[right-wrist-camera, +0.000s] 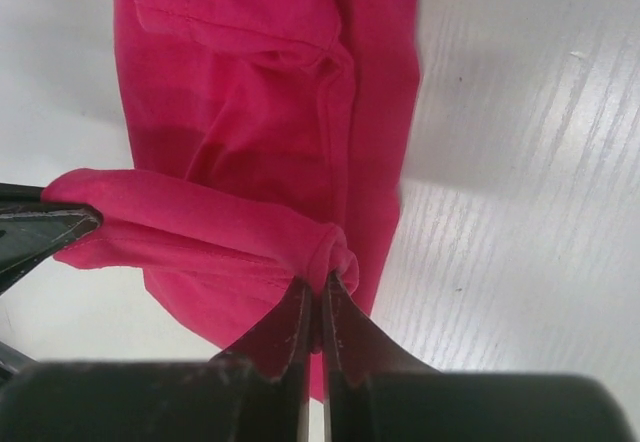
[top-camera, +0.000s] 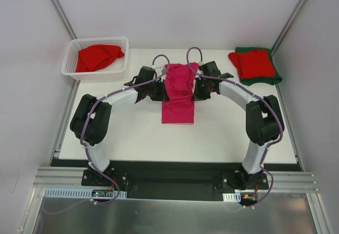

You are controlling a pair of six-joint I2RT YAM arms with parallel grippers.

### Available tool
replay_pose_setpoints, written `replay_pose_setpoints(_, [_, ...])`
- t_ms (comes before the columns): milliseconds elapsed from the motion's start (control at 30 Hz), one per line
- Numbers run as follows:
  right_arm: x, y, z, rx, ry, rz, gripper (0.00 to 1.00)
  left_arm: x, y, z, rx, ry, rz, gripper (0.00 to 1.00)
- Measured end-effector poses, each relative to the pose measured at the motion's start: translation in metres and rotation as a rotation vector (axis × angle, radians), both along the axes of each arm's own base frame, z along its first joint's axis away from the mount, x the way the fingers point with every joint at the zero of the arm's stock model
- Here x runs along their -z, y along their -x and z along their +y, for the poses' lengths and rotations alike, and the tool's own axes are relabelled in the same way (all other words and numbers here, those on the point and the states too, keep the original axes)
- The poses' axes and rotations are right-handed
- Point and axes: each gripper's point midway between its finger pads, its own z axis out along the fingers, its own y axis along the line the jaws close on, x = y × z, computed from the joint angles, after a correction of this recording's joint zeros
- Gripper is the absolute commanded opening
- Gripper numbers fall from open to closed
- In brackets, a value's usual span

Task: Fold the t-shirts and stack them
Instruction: Fold the folded rectangular tshirt in 1/3 of the way

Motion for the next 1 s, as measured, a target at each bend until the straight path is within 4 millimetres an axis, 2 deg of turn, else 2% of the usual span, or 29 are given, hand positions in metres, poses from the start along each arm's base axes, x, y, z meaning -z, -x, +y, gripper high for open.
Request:
replay_pose_setpoints(100, [0.006,-0.002,0.000,-0.003,-0.001,0.008,0.01,0.003,-0.002,0.000,0.000,0.002,0.007,0.08])
replay_pose_setpoints(200, [0.010,-0.003,-0.001,-0.005,-0.001,0.014,0.24,0.008,-0.003,0.000,0.002,0.003,0.015,0.21])
replay_pose_setpoints(233, [0.011,-0.004,-0.002,-0.006,0.004,0.015,0.38,0.009,-0.003,0.001,0.001,-0.001,0.017,0.26])
replay_pose_setpoints(267, [0.012,-0.005,-0.005,-0.003,0.013,0.014,0.44,0.011,-0.004,0.003,-0.002,-0.004,0.019,0.31])
replay_pose_setpoints(333, [0.013,-0.008,-0.010,0.006,0.025,0.007,0.51,0.012,-0.005,0.005,-0.004,-0.009,0.018,0.50])
replay_pose_setpoints(367, [0.014,-0.010,-0.013,0.007,0.032,0.002,0.53,0.012,-0.007,0.008,-0.008,-0.012,0.014,0.63])
replay_pose_setpoints(400, [0.014,-0.011,-0.016,0.010,0.038,-0.002,0.55,0.012,-0.008,0.008,-0.008,-0.014,0.010,0.69])
replay_pose_setpoints(500, [0.013,-0.014,-0.022,0.022,0.052,-0.011,0.60,0.012,-0.010,0.011,-0.017,-0.019,0.006,0.75])
replay_pose_setpoints(600, [0.008,-0.015,-0.024,0.017,0.055,-0.028,0.61,0.001,-0.009,0.013,-0.025,-0.017,-0.015,0.75])
replay_pose_setpoints(667, [0.000,-0.016,-0.024,0.012,0.050,-0.046,0.52,-0.015,-0.007,0.015,-0.026,-0.004,-0.045,0.72])
replay_pose_setpoints(700, [-0.006,-0.015,-0.023,0.008,0.043,-0.060,0.45,-0.027,-0.005,0.015,-0.027,0.007,-0.068,0.64])
replay_pose_setpoints(733, [-0.012,-0.015,-0.023,0.003,0.037,-0.073,0.31,-0.036,-0.004,0.016,-0.027,0.016,-0.087,0.59])
replay_pose_setpoints(800, [-0.023,-0.012,-0.023,-0.004,0.022,-0.101,0.19,-0.055,0.002,0.018,-0.029,0.038,-0.124,0.45])
replay_pose_setpoints(833, [-0.029,-0.008,-0.023,-0.007,0.012,-0.112,0.08,-0.064,0.006,0.020,-0.029,0.050,-0.142,0.32])
replay_pose_setpoints(900, [-0.037,0.001,-0.024,-0.011,-0.005,-0.125,0.01,-0.077,0.016,0.023,-0.030,0.072,-0.166,0.21])
replay_pose_setpoints(933, [-0.039,0.004,-0.025,-0.016,-0.008,-0.129,0.01,-0.081,0.021,0.025,-0.031,0.079,-0.173,0.05])
replay_pose_setpoints(967, [-0.040,0.008,-0.025,-0.020,-0.016,-0.131,0.01,-0.082,0.025,0.026,-0.033,0.085,-0.175,0.00])
replay_pose_setpoints(1000, [-0.037,0.014,-0.024,-0.028,-0.021,-0.125,0.01,-0.080,0.030,0.028,-0.036,0.087,-0.167,0.00])
